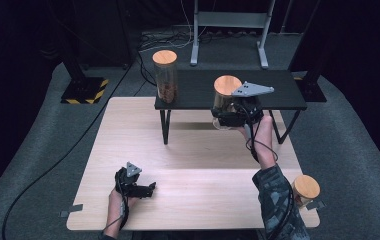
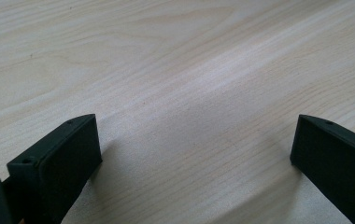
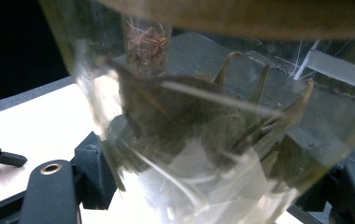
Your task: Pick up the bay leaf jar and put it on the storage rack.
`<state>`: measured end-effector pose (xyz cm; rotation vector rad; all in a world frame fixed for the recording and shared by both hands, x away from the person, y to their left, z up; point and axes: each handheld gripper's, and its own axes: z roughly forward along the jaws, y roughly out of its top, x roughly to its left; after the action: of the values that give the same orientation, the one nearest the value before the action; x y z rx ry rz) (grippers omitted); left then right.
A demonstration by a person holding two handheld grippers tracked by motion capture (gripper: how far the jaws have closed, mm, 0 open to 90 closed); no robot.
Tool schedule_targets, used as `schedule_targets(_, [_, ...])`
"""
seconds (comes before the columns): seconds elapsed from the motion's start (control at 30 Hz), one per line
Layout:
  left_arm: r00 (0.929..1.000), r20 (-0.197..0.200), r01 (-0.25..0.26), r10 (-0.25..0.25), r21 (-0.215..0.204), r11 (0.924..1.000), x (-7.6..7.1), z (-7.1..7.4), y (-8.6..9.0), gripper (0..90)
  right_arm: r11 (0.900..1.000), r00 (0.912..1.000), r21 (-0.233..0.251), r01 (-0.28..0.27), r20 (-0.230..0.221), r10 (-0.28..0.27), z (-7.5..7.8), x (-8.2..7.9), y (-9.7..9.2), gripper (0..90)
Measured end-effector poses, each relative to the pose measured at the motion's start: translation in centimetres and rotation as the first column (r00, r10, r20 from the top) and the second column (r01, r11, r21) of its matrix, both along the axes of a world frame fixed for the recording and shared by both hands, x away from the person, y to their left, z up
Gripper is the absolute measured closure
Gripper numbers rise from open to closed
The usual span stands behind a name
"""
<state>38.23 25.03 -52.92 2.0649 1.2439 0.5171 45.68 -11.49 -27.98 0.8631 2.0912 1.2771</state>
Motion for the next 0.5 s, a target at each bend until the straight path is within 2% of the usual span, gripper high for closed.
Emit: schedule_targets(0.5, [1.0000, -0.001, 0.000, 0.000, 0.000, 1.0000, 0.0, 0.0, 0.0, 0.8, 1.0000, 0.9998, 0.001, 0.006, 0.020, -0.006, 1.5, 0.5, 0.0, 25.1])
